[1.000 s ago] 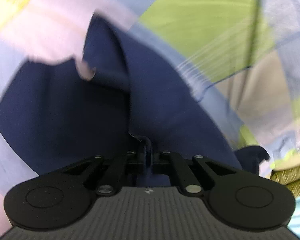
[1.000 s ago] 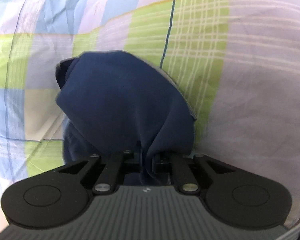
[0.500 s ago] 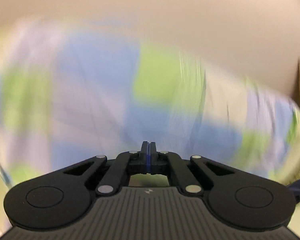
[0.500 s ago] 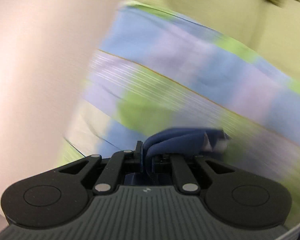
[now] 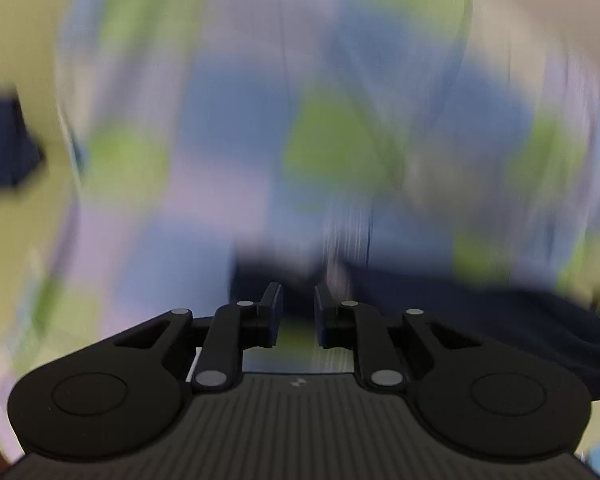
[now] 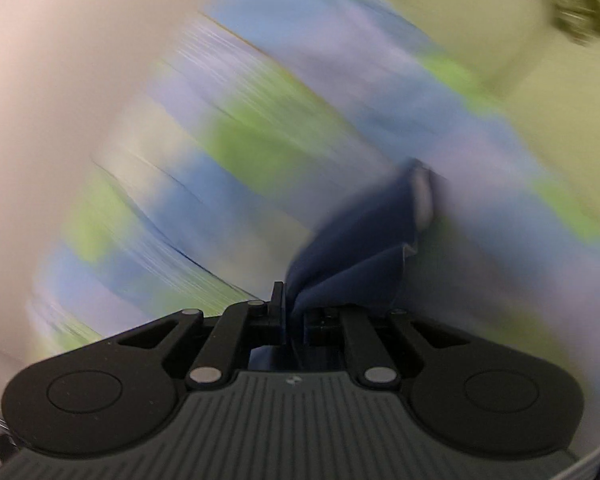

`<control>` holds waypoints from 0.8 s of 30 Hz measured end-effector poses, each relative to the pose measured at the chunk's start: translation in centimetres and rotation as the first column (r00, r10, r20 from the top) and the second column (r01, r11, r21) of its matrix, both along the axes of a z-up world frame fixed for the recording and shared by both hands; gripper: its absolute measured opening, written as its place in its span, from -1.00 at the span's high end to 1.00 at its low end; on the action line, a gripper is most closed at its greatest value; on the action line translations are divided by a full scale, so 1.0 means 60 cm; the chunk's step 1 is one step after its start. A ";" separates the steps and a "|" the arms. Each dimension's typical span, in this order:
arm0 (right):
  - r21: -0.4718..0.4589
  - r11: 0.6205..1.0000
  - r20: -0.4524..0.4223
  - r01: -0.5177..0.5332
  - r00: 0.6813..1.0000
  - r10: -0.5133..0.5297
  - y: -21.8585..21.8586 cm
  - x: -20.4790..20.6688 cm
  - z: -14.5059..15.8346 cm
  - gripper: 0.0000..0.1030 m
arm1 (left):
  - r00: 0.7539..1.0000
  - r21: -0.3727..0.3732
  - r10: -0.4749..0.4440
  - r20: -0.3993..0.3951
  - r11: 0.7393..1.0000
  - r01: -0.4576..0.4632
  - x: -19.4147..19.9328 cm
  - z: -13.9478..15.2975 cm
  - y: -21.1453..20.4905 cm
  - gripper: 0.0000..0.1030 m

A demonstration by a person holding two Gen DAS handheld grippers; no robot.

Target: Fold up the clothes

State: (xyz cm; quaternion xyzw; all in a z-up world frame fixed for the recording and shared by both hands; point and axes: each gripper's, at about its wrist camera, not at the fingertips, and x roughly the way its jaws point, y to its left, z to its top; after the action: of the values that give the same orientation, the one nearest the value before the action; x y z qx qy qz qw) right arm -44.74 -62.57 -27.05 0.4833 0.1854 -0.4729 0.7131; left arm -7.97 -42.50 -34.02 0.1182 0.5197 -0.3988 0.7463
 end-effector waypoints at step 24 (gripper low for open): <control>0.271 0.938 -0.061 0.218 0.976 -0.209 0.058 -0.096 -0.276 -0.40 | 0.880 -0.366 0.059 -0.471 0.895 -0.255 0.014 -0.171 -0.054 1.00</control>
State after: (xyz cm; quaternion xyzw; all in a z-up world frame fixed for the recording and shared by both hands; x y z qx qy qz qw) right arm -50.51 -59.07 -43.59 0.5878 0.2071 -0.5244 0.5802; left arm -7.11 -45.71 -44.26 -0.1825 0.5879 -0.4535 0.6445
